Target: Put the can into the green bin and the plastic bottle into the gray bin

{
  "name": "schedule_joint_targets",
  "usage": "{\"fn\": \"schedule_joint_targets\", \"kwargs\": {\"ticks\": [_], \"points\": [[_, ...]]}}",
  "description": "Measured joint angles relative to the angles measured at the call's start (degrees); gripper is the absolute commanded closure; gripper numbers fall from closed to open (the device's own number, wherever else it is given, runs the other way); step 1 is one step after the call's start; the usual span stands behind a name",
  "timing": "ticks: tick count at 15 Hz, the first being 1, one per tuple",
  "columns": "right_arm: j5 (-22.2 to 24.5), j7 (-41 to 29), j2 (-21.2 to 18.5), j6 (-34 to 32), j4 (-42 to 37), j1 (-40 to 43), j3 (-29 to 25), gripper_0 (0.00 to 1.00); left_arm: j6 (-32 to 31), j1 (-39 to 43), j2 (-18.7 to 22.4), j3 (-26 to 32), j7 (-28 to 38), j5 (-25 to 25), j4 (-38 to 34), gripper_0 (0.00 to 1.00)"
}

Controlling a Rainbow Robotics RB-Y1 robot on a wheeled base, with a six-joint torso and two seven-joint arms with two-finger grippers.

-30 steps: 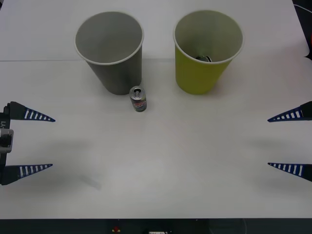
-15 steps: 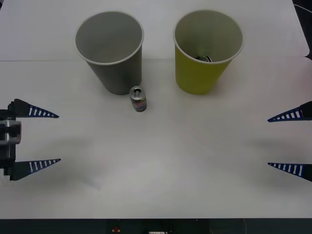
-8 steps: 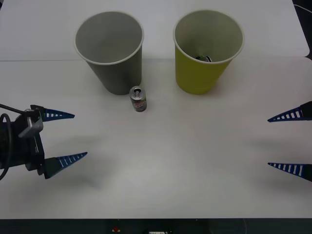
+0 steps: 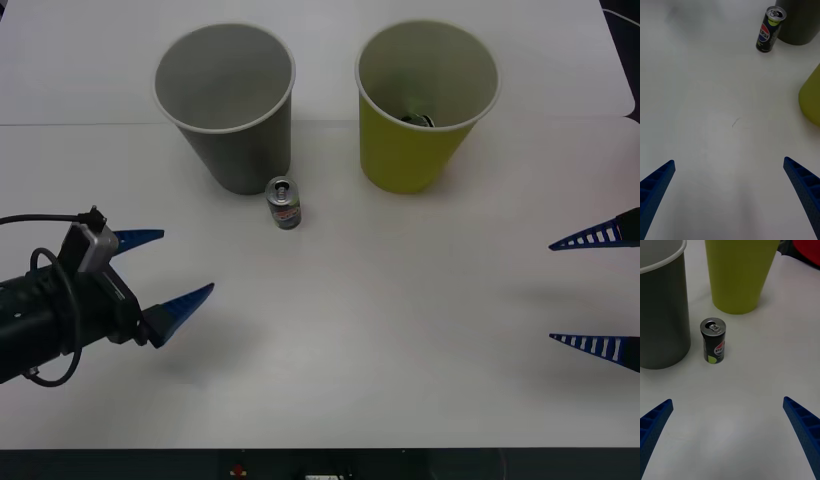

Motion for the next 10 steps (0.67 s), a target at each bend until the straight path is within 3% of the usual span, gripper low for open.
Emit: {"fn": "schedule_joint_targets", "kwargs": {"ticks": [3, 7, 10], "points": [[0.0, 0.0, 0.0, 0.0, 0.0, 0.0, 0.0, 0.00, 13.7, -6.8, 0.4, -11.6, 1.3, -0.3, -2.3, 0.00], [0.0, 0.0, 0.0, 0.0, 0.0, 0.0, 0.0, 0.00, 27.4, -17.6, -1.1, -26.8, 4.2, -2.9, -2.4, 0.00], [0.0, 0.0, 0.0, 0.0, 0.0, 0.0, 0.0, 0.00, 34.7, -25.3, -1.7, -37.8, 12.2, -7.4, -1.8, 0.00]]}}
